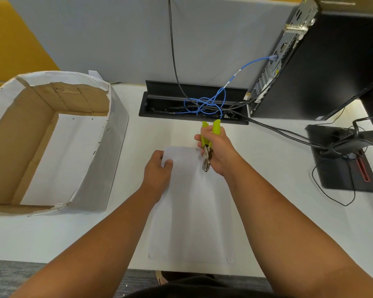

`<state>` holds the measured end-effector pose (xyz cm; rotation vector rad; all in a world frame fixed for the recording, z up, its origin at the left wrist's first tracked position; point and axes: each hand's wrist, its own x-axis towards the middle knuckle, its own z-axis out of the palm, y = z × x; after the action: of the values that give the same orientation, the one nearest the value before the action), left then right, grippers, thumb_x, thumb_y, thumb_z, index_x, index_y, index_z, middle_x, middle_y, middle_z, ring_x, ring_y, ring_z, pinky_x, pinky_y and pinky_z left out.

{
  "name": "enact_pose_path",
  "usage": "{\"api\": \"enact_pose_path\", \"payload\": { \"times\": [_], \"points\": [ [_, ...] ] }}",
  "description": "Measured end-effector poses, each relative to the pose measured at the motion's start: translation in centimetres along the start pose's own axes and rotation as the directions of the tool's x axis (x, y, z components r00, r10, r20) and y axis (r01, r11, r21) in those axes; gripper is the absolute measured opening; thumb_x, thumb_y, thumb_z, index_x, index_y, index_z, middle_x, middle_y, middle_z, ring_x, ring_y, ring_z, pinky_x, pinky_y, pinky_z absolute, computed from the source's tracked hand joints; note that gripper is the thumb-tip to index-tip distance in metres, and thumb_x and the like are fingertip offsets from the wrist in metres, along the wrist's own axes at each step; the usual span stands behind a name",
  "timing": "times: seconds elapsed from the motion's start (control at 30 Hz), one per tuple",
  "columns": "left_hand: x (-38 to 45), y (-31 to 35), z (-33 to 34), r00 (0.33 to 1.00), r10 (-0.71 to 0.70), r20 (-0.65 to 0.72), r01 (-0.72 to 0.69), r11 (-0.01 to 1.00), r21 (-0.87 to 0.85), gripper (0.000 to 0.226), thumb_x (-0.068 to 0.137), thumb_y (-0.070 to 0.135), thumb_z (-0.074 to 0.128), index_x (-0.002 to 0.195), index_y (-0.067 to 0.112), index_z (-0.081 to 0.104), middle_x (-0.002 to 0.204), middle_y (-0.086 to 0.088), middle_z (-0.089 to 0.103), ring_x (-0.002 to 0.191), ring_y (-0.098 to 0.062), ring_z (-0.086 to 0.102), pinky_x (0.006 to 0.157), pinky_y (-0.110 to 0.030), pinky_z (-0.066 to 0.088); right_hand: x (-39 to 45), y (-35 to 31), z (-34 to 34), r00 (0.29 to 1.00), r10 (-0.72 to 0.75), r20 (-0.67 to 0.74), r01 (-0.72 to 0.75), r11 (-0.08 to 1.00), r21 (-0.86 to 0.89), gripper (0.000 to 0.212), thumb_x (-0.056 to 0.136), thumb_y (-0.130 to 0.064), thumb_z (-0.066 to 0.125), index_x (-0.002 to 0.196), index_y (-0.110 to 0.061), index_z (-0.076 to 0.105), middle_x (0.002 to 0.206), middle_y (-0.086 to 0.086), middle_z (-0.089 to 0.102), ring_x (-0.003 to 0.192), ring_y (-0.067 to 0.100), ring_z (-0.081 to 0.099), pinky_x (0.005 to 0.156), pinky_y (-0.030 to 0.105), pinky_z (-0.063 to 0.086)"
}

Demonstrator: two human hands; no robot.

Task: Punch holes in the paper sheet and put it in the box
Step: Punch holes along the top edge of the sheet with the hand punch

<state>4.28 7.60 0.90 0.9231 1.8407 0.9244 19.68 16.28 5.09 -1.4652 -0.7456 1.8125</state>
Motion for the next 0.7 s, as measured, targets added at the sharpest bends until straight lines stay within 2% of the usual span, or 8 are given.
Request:
{"api": "enact_pose_path", "payload": {
  "times": [0.1,0.17,0.23,0.37,0.5,0.7],
  "points": [
    [0.0,-0.2,0.0,1.0,0.001,0.012,0.0,1.0,-0.021,0.02,0.097,0.023,0.048,0.117,0.018,0.05,0.109,-0.001,0.06,0.097,-0.021,0.06,0.079,-0.031,0.051,0.3,0.3,0.1,0.984,-0.16,-0.077,0.127,0.936,-0.328,0.047,0.09,-0.016,0.066,0.128,-0.03,0.041,0.109,0.005,0.061,0.08,0.016,0.06,0.068,0.029,0.05],
    [0.0,-0.2,0.0,1.0,0.005,0.013,-0.004,0.999,-0.034,0.019,0.097,0.022,0.049,0.115,0.018,0.051,0.108,-0.002,0.06,0.095,-0.021,0.06,0.077,-0.03,0.052,0.1,0.7,0.3,0.977,-0.213,-0.01,0.194,0.907,-0.375,0.066,0.09,-0.009,0.066,0.139,-0.038,0.032,0.108,-0.01,0.057,0.091,0.012,0.065,0.072,0.025,0.051],
    [0.0,-0.2,0.0,1.0,0.012,0.008,-0.012,0.999,-0.044,0.016,0.096,0.021,0.049,0.112,0.019,0.051,0.105,-0.001,0.061,0.094,-0.02,0.061,0.073,-0.028,0.05,-0.2,1.4,0.5,0.974,-0.211,0.085,0.227,0.897,-0.38,0.077,0.089,0.0,0.063,0.146,-0.04,0.029,0.116,-0.012,0.063,0.106,0.009,0.065,0.081,0.023,0.051],
    [-0.1,0.0,0.2,1.0,0.005,0.01,-0.004,0.999,-0.038,0.02,0.098,0.023,0.049,0.117,0.02,0.05,0.108,0.0,0.06,0.095,-0.02,0.06,0.077,-0.031,0.051,-0.9,2.4,1.1,0.951,-0.234,0.204,0.303,0.843,-0.444,0.066,0.084,0.006,0.059,0.136,-0.034,0.048,0.127,-0.005,0.064,0.111,0.002,0.061,0.083,0.016,0.051],
    [0.1,0.0,0.3,1.0,0.003,-0.001,-0.003,0.999,-0.054,0.018,0.097,0.022,0.05,0.115,0.02,0.05,0.108,-0.002,0.062,0.094,-0.022,0.062,0.077,-0.033,0.053,-1.0,3.0,1.3,0.945,-0.244,0.218,0.322,0.81,-0.489,0.072,0.077,0.001,0.061,0.132,-0.044,0.049,0.133,-0.007,0.055,0.122,0.014,0.055,0.1,0.036,0.05],
    [0.0,0.1,0.4,1.0,0.018,-0.003,-0.018,0.999,-0.046,0.022,0.098,0.021,0.049,0.12,0.017,0.049,0.111,-0.003,0.06,0.095,-0.021,0.061,0.078,-0.033,0.052,-1.1,2.8,1.1,0.943,-0.237,0.235,0.328,0.784,-0.527,0.07,0.081,0.002,0.062,0.137,-0.038,0.048,0.129,-0.008,0.048,0.116,0.014,0.047,0.091,0.026,0.044]
  ]
}}
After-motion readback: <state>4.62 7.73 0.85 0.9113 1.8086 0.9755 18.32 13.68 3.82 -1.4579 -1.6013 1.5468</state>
